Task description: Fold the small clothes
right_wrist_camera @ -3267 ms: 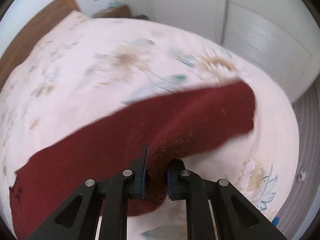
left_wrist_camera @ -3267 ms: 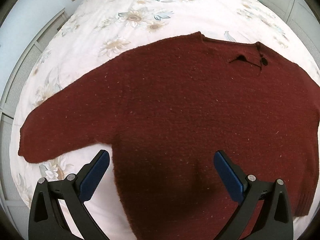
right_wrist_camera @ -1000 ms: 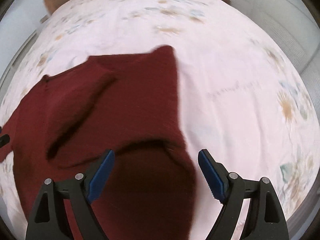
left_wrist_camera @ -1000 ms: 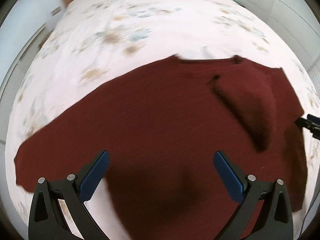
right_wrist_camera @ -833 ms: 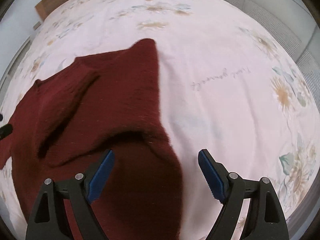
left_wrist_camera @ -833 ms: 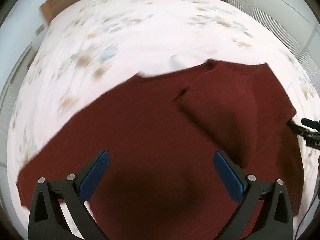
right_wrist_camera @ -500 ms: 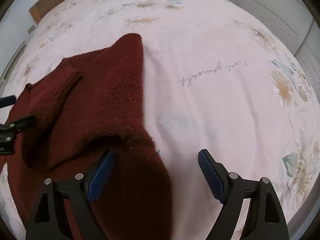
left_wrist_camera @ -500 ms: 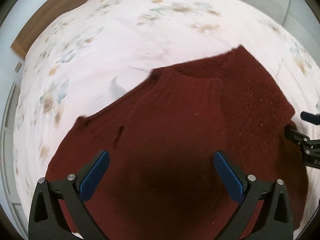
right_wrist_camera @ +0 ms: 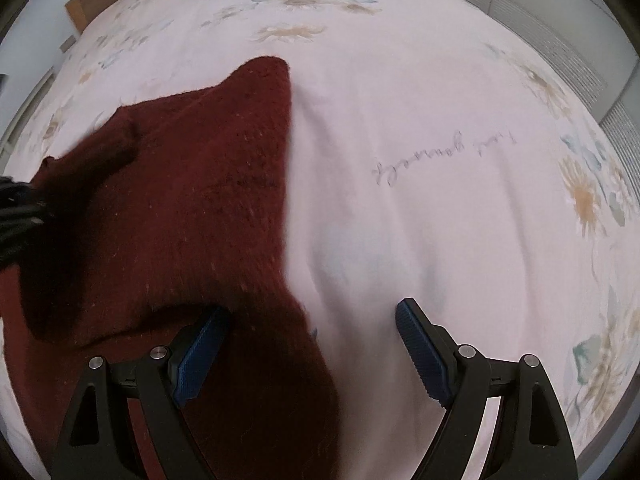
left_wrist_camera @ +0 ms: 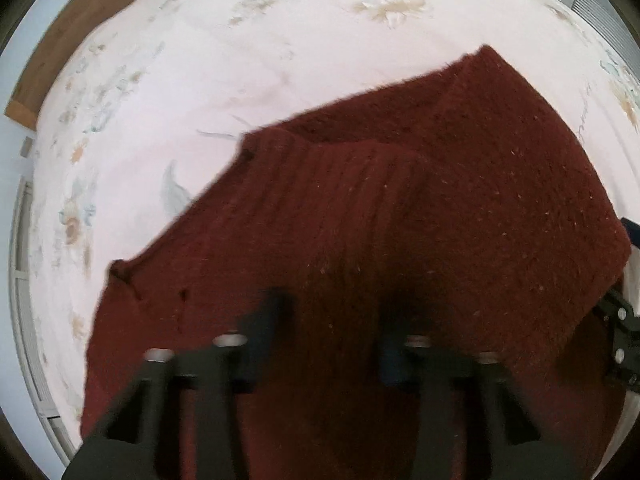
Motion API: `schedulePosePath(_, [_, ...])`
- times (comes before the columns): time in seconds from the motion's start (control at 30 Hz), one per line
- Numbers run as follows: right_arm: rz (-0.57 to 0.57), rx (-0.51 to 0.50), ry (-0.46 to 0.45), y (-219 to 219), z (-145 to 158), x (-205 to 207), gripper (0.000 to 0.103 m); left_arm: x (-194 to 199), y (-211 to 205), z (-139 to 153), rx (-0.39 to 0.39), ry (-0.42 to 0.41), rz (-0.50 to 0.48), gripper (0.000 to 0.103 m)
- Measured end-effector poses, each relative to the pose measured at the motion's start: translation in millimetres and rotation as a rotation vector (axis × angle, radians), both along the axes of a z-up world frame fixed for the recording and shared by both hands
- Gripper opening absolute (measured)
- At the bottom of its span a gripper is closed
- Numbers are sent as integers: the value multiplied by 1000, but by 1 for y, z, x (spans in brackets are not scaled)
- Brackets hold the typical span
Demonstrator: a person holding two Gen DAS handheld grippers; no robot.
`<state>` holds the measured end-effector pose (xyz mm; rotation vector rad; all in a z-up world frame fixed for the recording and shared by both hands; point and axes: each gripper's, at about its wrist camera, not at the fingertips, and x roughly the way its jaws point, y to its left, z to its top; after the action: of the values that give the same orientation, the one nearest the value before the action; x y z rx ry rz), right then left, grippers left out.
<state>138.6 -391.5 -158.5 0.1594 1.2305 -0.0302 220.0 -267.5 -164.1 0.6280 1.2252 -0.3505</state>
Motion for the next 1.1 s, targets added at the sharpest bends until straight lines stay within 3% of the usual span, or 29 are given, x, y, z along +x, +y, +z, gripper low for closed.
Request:
schedulePosePath(0.07, [5, -5, -16, 2, 1, 5, 85, 4, 13, 12, -33, -23, 17, 15])
schedulePosePath(0.13, [10, -15, -25, 4, 2, 11, 69, 8, 33, 28, -87, -38, 53, 15])
schedulePosePath(0.17, [13, -14, -31, 4, 2, 13, 42, 9, 41, 34, -101, -50, 67, 15])
schedulePosePath(0.2, [12, 10, -39, 4, 4, 14, 26, 10, 54, 45, -126, -76, 88, 15])
schedulePosePath(0.27, [-1, 50, -44, 2, 6, 15, 16, 14, 77, 61, -169, -111, 125, 15])
schedulePosePath(0.37, [-18, 53, -49, 1, 7, 12, 16, 9, 111, 74, -223, -156, 196, 15])
schedulePosePath(0.5, [-19, 52, -39, 5, 0, 8, 16, -15, 170, 68, -270, -170, 302, 18])
schedulePosePath(0.6, [-11, 41, -33, 9, 0, 6, 16, -27, 203, 39, -290, -112, 377, 22])
schedulePosePath(0.73, [-5, 43, -27, 8, 1, 6, 17, -34, 200, 7, -308, 20, 472, 30])
schedulePosePath(0.77, [-3, 44, -27, 7, 1, 4, 17, -35, 208, 5, -319, 33, 490, 33])
schedulePosePath(0.83, [0, 41, -23, 8, 1, 9, 17, -37, 220, 4, -331, 34, 516, 56])
schedulePosePath(0.9, [3, 37, -18, 8, 2, 7, 20, -35, 238, 5, -339, 46, 548, 66])
schedulePosePath(1.03, [15, 15, -8, 12, 4, 7, 27, -33, 266, 7, -372, 91, 597, 76])
schedulePosePath(1.1, [21, -1, -4, 12, 6, 4, 36, -34, 274, 18, -370, 76, 602, 82])
